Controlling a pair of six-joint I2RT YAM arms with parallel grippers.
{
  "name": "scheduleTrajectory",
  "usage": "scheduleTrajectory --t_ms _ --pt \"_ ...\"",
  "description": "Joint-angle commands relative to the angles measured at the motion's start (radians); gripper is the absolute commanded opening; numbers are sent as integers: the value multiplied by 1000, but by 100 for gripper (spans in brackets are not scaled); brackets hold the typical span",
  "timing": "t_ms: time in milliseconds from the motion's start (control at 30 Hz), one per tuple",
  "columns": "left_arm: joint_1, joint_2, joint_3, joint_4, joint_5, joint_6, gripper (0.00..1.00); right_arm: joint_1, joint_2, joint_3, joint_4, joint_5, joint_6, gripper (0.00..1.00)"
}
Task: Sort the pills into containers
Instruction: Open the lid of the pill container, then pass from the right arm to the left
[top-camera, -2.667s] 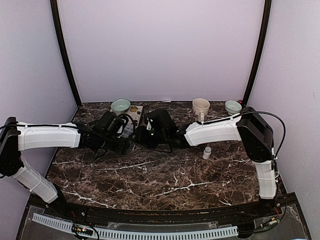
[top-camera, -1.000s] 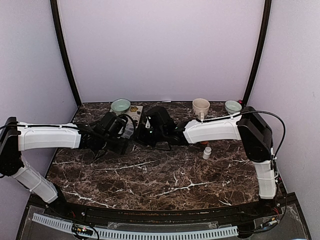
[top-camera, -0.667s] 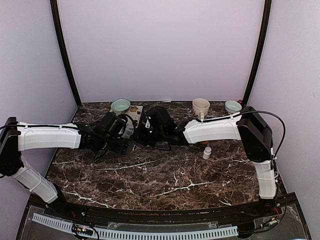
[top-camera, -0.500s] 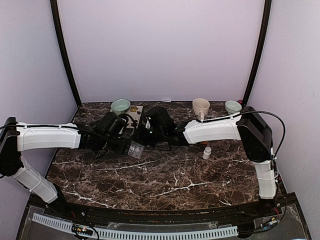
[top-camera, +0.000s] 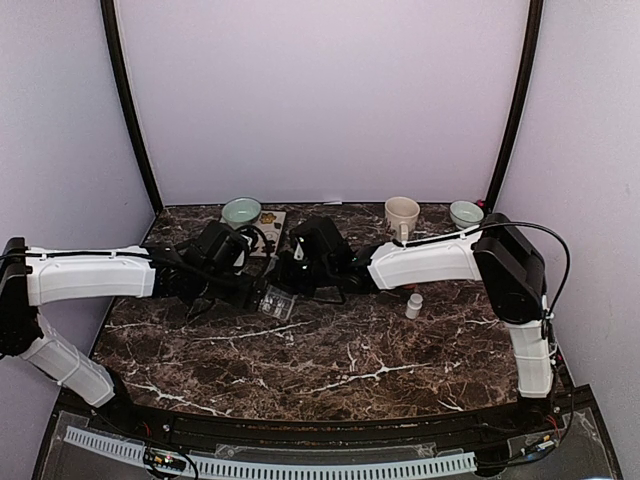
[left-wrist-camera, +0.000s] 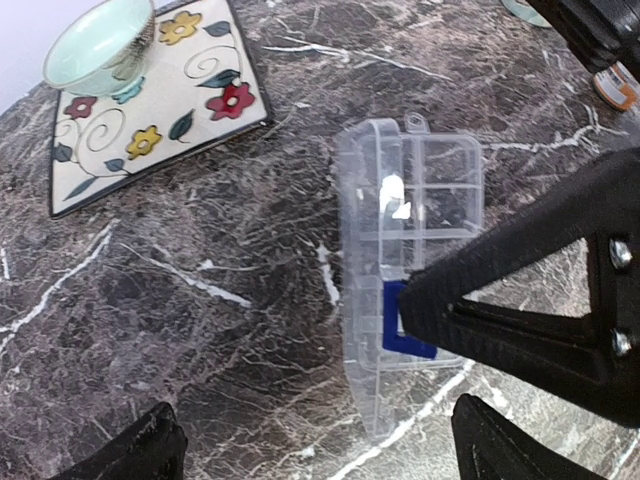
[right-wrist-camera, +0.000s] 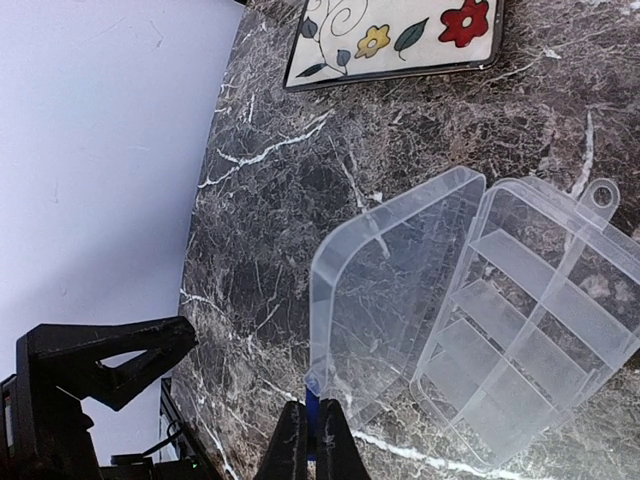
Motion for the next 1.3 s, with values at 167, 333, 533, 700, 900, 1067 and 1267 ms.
scheduleTrajectory --t_ms 167,333,533,700,900,1067,1267 --pt "-4 -62 -85 70 139 -4 96 -18 -52 -27 72 -16 42 0" --pt "-4 -24 -97 95 143 -26 96 -24 -53 -37 96 -34 63 0" --pt "-7 76 -46 104 100 -35 96 -29 -51 -64 132 -60 74 0" --pt "-12 114 -48 137 59 -48 93 -31 -49 -89 163 -73 97 0" --pt "-14 141 -59 171 39 -35 89 -32 -54 -98 169 -63 109 0" --pt "-14 144 -71 203 24 -35 87 -32 -45 -89 167 -68 121 0" --pt "-14 166 -66 204 3 -22 86 -34 -33 -77 167 -71 130 0"
